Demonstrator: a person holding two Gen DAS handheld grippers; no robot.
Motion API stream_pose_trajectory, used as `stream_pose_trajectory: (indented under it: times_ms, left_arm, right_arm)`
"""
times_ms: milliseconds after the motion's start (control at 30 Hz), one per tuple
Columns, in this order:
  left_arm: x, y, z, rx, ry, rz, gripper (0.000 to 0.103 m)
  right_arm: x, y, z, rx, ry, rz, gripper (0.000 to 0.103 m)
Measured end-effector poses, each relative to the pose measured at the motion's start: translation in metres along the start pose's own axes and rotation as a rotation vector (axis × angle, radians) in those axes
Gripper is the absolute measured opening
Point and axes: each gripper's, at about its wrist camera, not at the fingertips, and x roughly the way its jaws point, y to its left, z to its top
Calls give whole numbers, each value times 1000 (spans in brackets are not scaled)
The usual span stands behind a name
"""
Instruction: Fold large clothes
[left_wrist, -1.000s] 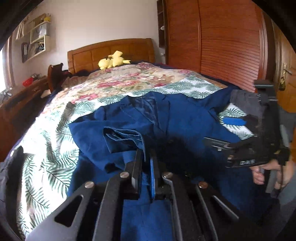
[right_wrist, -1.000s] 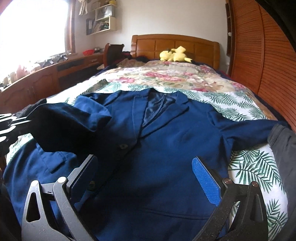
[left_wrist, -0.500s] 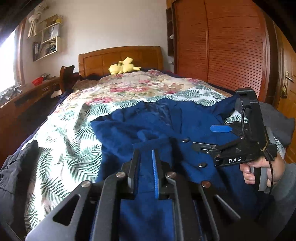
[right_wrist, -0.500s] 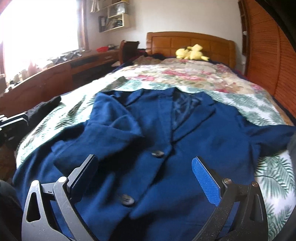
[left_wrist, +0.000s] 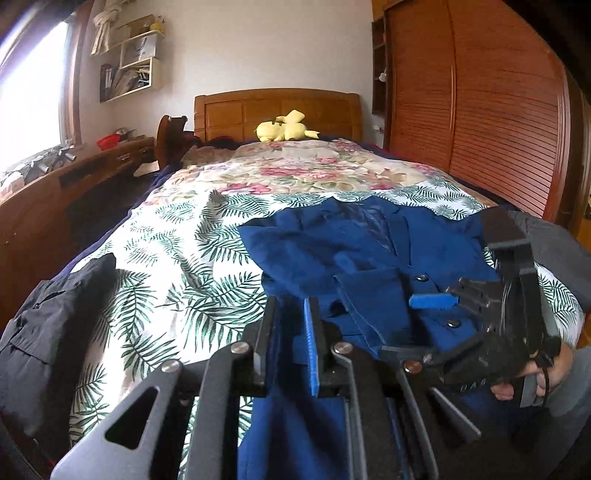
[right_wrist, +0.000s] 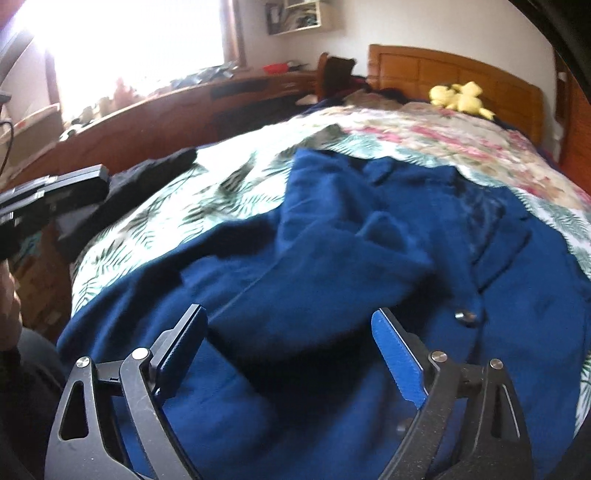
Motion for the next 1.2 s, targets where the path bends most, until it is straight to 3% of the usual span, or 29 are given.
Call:
stream_pose_trajectory:
  times_ms: [167, 267, 300, 333, 400, 800, 1033, 1200]
  left_arm:
    - [4, 0, 1, -1, 5, 1, 11]
    - [4, -3, 1, 6, 6, -3, 11]
    - [5, -4, 0, 9, 7, -5, 11]
    - [5, -6, 1, 11, 7, -6, 11]
    - [4, -7, 1, 12, 5, -13, 11]
    - [9, -23, 2, 30, 9, -52, 11]
    - [11, -34, 5, 43, 8, -66, 11]
    - [11, -42, 7, 54, 7, -77, 11]
  right_arm:
    - [15, 15, -5, -62, 47, -4, 86]
    - [16, 14, -9, -72, 56, -17, 50]
    - [14, 12, -10, -77, 45, -32, 28]
    - [11, 10, -10, -74, 29, -44, 18]
    - [3, 4, -11, -61, 6, -44, 8]
    - [-77, -50, -9, 65, -183, -88, 4]
    - [-117, -57, -13, 84, -238, -80, 4]
    - [-129, -59, -28, 100, -224, -98, 4]
